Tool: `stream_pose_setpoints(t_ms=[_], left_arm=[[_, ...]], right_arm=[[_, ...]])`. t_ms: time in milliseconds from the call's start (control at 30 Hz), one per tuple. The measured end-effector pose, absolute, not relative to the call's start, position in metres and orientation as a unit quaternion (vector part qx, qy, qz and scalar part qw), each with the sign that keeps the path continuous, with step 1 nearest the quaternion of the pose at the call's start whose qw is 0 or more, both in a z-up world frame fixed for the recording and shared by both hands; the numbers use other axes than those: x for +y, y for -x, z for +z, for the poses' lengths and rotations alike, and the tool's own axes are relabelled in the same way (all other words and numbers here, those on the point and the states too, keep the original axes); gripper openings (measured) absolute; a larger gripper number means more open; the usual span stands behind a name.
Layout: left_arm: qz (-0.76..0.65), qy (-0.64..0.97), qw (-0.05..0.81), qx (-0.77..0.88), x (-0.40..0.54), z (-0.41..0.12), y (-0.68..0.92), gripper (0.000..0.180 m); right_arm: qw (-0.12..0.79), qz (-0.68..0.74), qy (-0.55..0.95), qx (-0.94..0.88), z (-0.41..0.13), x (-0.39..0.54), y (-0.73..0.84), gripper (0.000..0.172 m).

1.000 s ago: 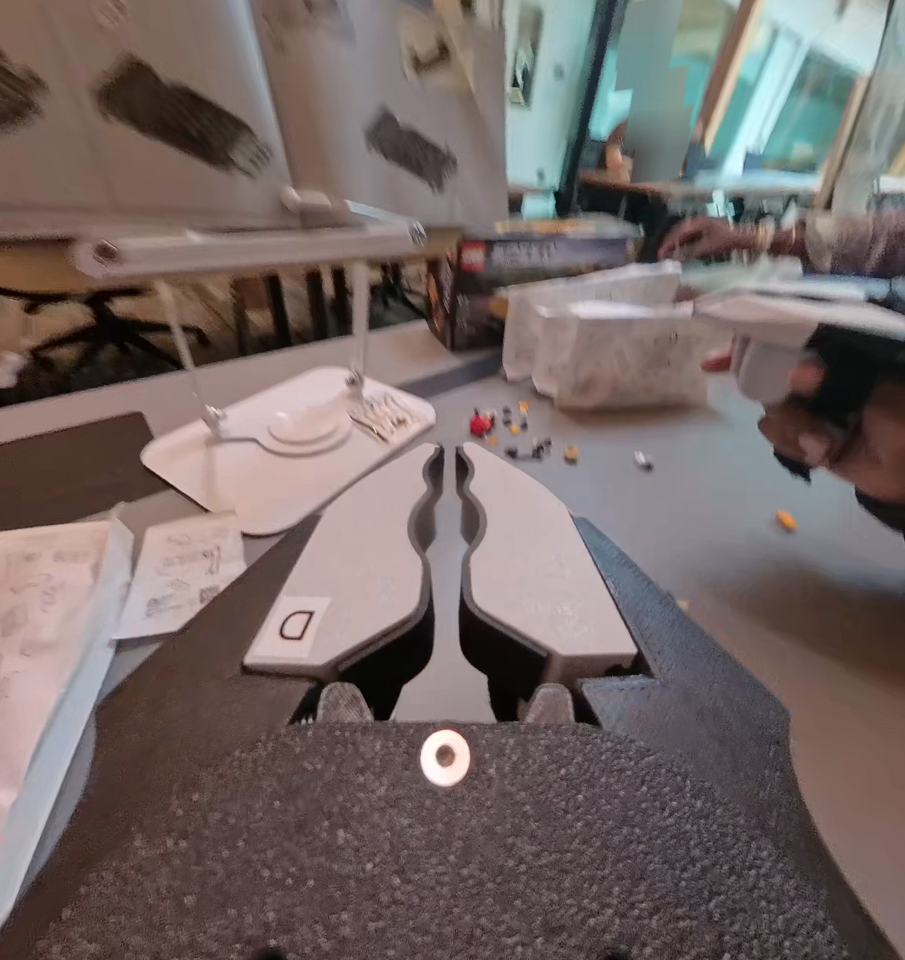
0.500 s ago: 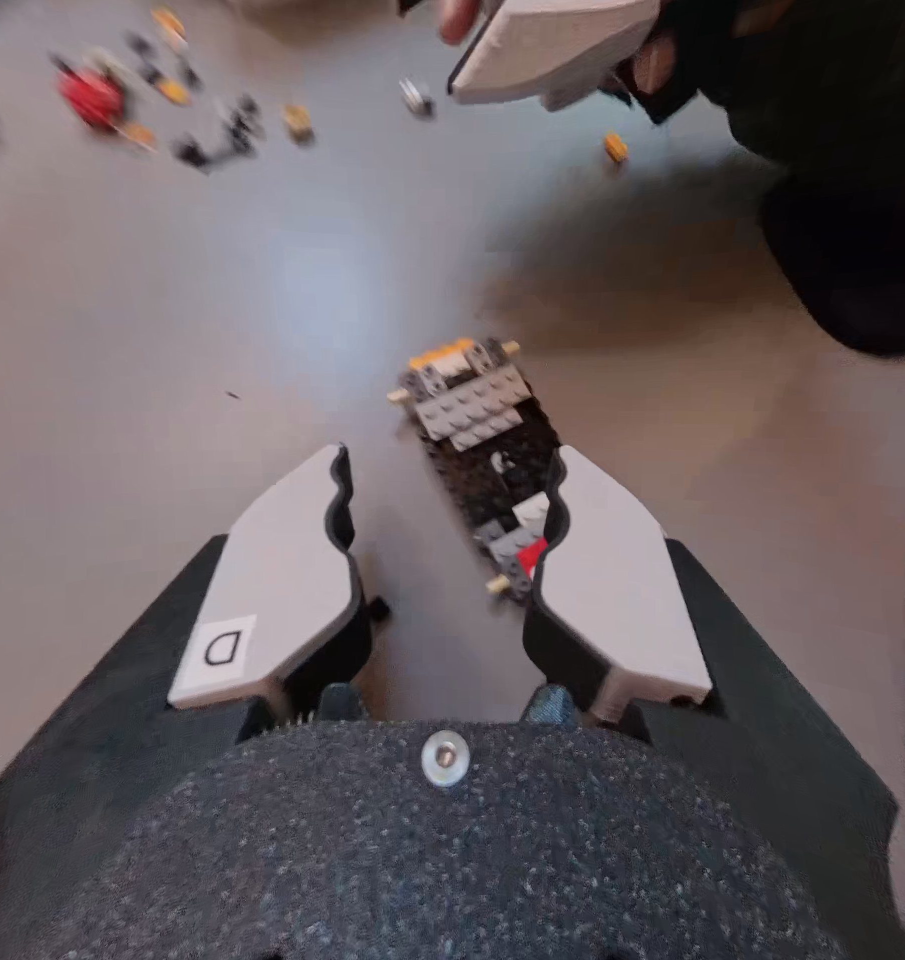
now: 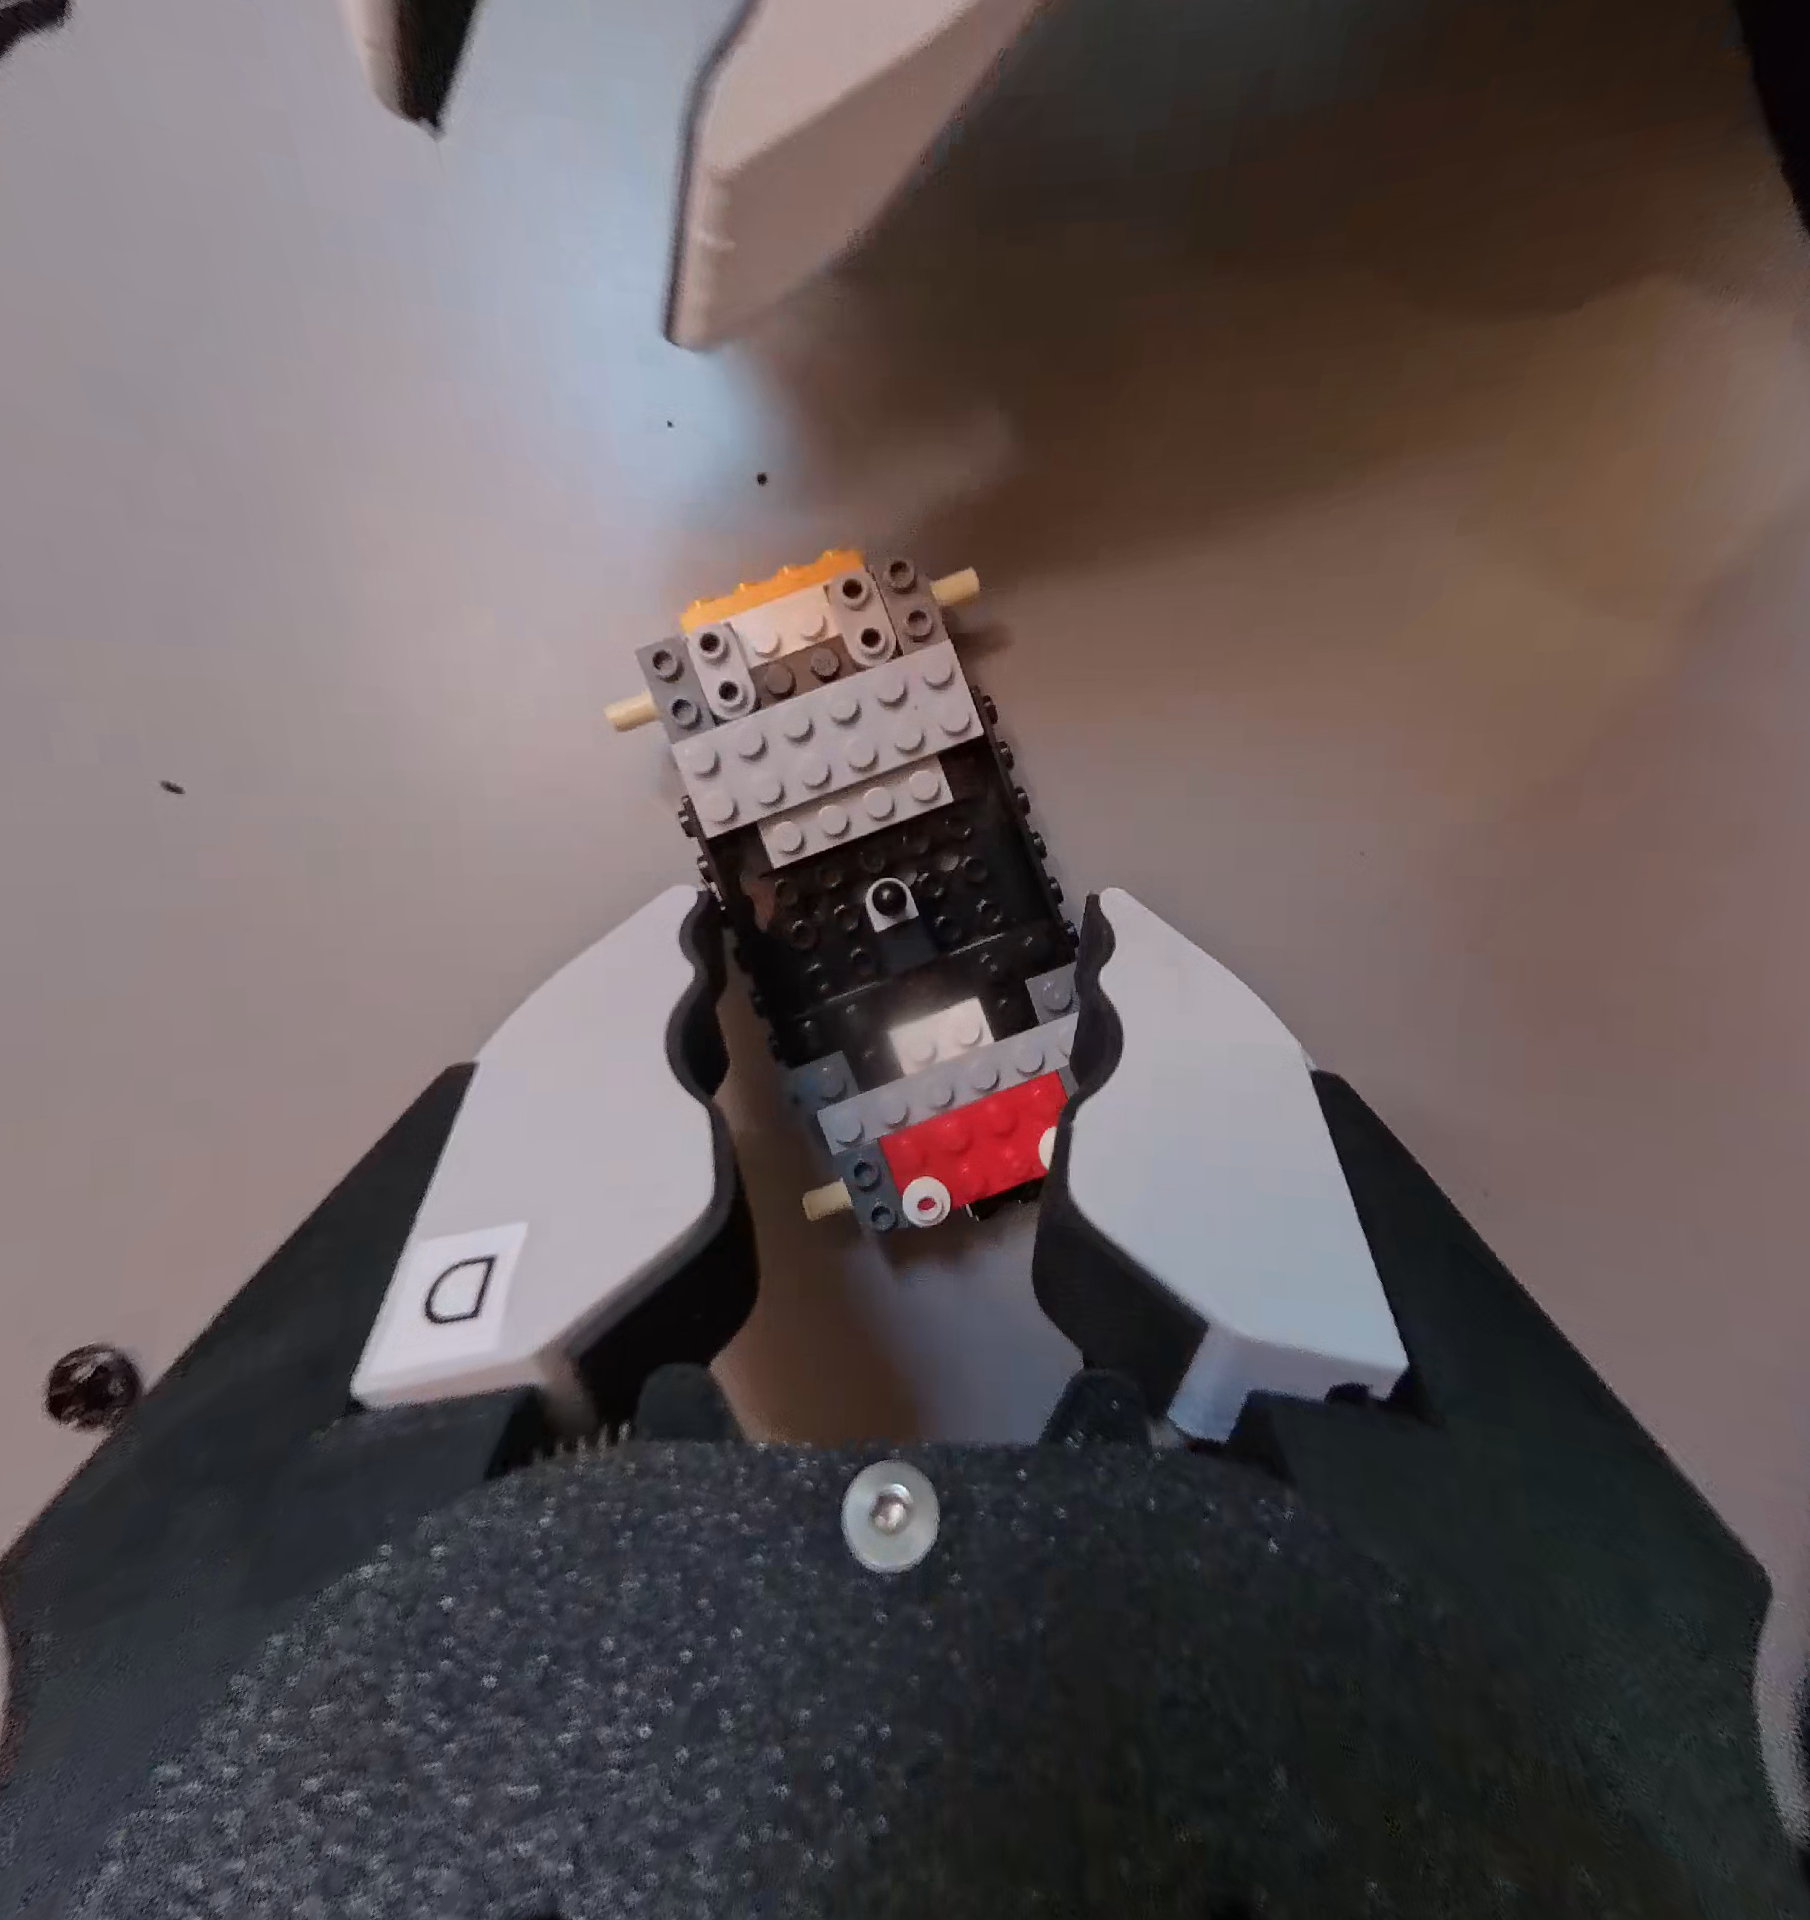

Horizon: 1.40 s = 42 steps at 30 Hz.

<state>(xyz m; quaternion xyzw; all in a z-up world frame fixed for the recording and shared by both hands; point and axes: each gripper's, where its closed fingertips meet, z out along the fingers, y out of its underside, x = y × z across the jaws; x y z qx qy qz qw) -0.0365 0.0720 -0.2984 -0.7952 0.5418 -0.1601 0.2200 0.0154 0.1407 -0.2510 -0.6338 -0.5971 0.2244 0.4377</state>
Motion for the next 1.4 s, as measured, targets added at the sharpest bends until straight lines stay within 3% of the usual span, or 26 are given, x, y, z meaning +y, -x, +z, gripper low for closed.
stream_pose_setpoints(t_ms=[133, 333, 500, 567, 600, 633, 833, 1000, 1233, 1400], left_arm=[[-0.358, 0.769, 0.189, 0.495, 0.058, -0.271, 0.028, 0.064], [-0.568, 0.686, 0.147, 0.43, 0.051, -0.223, 0.043, 0.064], [-0.673, 0.609, 0.085, 0.412, 0.031, -0.201, 0.041, 0.064], [-0.687, 0.596, 0.071, 0.411, 0.024, -0.198, 0.036, 0.064], [-0.69, 0.592, 0.067, 0.412, 0.022, -0.196, 0.035, 0.064], [-0.688, 0.591, 0.068, 0.415, 0.021, -0.196, 0.035, 0.064], [-0.673, 0.603, 0.199, 0.38, 0.055, -0.176, 0.043, 0.062], [-0.536, 0.658, 0.317, 0.424, 0.08, -0.191, 0.044, 0.051], [-0.379, 0.732, 0.302, 0.48, 0.09, -0.25, 0.036, 0.041], [-0.275, 0.737, 0.329, 0.522, 0.091, -0.261, 0.03, 0.062]], right_arm=[[0.404, 0.273, 0.61, -0.624, -0.25, 0.118, -0.012, 0.038], [0.415, 0.42, 0.537, -0.602, -0.191, 0.079, -0.009, 0.049], [0.444, 0.371, 0.505, -0.64, -0.186, 0.063, 0.009, 0.05], [0.45, 0.355, 0.49, -0.657, -0.189, 0.054, 0.02, 0.043], [0.448, 0.35, 0.484, -0.666, -0.191, 0.049, 0.023, 0.029], [0.443, 0.349, 0.483, -0.671, -0.192, 0.046, 0.024, 0.019], [0.371, 0.403, 0.607, -0.576, -0.196, 0.077, 0.013, 0.017], [0.252, 0.521, 0.708, -0.405, -0.211, 0.103, 0.005, 0.016], [0.149, 0.538, 0.769, -0.311, -0.25, 0.107, 0.01, 0.016], [0.143, 0.546, 0.777, -0.279, -0.254, 0.105, 0.022, 0.016]])
